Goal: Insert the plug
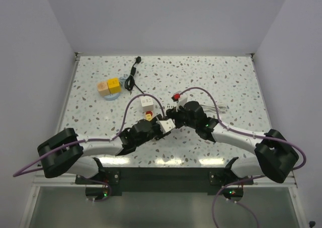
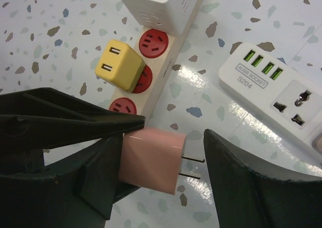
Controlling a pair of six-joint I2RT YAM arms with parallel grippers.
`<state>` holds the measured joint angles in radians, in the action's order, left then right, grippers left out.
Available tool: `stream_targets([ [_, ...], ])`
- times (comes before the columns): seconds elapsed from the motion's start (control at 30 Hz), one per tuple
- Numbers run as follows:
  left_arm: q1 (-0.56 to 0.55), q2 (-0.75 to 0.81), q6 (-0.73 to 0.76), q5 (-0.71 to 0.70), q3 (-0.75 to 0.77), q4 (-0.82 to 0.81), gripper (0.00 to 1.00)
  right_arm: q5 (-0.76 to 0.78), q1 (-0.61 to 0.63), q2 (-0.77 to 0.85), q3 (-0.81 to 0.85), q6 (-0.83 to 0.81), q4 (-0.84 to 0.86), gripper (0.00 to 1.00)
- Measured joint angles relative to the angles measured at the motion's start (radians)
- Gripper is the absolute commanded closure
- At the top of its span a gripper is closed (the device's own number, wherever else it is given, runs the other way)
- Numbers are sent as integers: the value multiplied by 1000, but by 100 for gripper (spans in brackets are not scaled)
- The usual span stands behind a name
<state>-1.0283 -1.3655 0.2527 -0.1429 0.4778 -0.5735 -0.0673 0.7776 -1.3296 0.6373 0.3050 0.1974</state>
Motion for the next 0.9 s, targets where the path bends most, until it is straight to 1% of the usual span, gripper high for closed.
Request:
stream_targets([
  [0.03, 0, 0, 2, -3, 0, 0, 100, 0, 4, -2, 2, 0, 0, 40],
  [0.13, -2, 0, 1, -25, 0, 0, 100, 4, 10, -7, 5, -10, 5, 48],
  [0.2, -5, 0, 1, -37, 0, 0, 100, 6, 11, -10, 8, -14, 8, 50],
  [0.23, -6, 0, 1, -47, 0, -1, 99, 6, 13, -13, 10, -18, 10, 55],
  [0.27, -7, 0, 0, -55, 0, -1, 92, 7, 13, -18, 14, -19, 12, 57],
  [0.33, -8, 0, -2, -69, -1, -2, 81, 6, 13, -26, 16, -22, 23, 62],
  [0.37, -8, 0, -3, -74, -3, -5, 75, 6, 13, -29, 16, -23, 28, 70],
  [0.4, -9, 1, -3, -78, -9, -13, 71, 5, 14, -32, 16, -25, 34, 74],
  [0.43, -10, 3, -6, -80, -19, -29, 66, 3, 14, -34, 16, -26, 37, 86],
  [0.47, -10, 8, -6, -80, -33, -46, 54, 1, 16, -38, 16, -26, 43, 92],
  [0.53, -12, 28, -7, -81, -67, -76, 42, -10, 22, -46, 19, -25, 48, 100],
  [0.57, -13, 39, -7, -81, -80, -85, 32, -17, 24, -51, 21, -23, 52, 100],
  [0.6, -13, 51, -4, -83, -95, -101, 29, -21, 27, -56, 26, -21, 51, 100],
  [0.73, -13, 101, -7, -97, -128, -153, 24, -22, 20, -77, 33, -7, 41, 100],
  [0.77, -13, 112, -7, -97, -135, -162, 20, -21, 19, -78, 35, -3, 38, 100],
  [0.83, -13, 134, -8, -100, -152, -184, 15, -22, 19, -78, 40, -1, 33, 100],
  [0.9, -13, 158, -15, -106, -168, -215, 14, -20, 19, -78, 42, 5, 28, 100],
])
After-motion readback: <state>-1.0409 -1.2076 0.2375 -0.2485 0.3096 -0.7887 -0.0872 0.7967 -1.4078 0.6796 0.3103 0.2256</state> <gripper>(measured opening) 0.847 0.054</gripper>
